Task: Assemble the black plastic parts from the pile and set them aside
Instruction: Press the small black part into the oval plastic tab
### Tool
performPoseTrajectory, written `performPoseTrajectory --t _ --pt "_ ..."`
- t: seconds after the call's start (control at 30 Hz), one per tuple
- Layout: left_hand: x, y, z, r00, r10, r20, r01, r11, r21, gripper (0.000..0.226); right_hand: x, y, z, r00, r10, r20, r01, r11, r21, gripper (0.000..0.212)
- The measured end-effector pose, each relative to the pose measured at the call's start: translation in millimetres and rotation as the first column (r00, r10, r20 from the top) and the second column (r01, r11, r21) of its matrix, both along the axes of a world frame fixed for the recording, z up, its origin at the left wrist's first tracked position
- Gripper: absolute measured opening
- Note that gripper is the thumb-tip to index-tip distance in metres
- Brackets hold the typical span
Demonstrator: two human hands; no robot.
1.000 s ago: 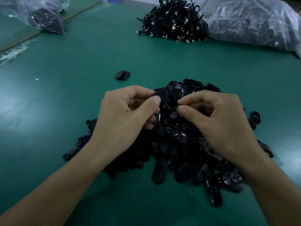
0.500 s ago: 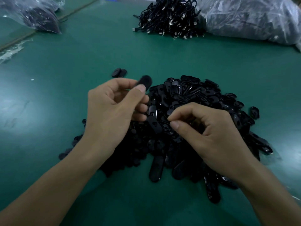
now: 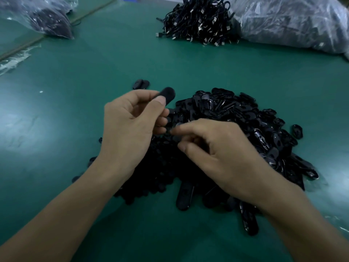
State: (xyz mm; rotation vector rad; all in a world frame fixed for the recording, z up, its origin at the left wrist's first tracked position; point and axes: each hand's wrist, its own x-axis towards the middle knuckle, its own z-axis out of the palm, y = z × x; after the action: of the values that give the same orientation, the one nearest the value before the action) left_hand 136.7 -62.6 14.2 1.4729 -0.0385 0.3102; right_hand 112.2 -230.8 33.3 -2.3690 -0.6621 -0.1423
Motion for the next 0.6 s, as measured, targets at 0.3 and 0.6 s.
performPoseTrajectory --t 0.3,0.6 --pt "-10.5 -7.6 -6.2 0.988 -0.155 -0.011 0.155 0.978 0.136 0.005 -11.7 -36.1 -1.3 0.974 -0.092 -0.206 0.201 0.772 0.604 0.008" --pt "-20.5 -16.1 1.2 0.933 -0.344 -0.109 0.351 0.935 0.056 0.014 -16.1 -37.8 -0.4 0.908 0.06 -0.415 0.313 0.563 0.765 0.02"
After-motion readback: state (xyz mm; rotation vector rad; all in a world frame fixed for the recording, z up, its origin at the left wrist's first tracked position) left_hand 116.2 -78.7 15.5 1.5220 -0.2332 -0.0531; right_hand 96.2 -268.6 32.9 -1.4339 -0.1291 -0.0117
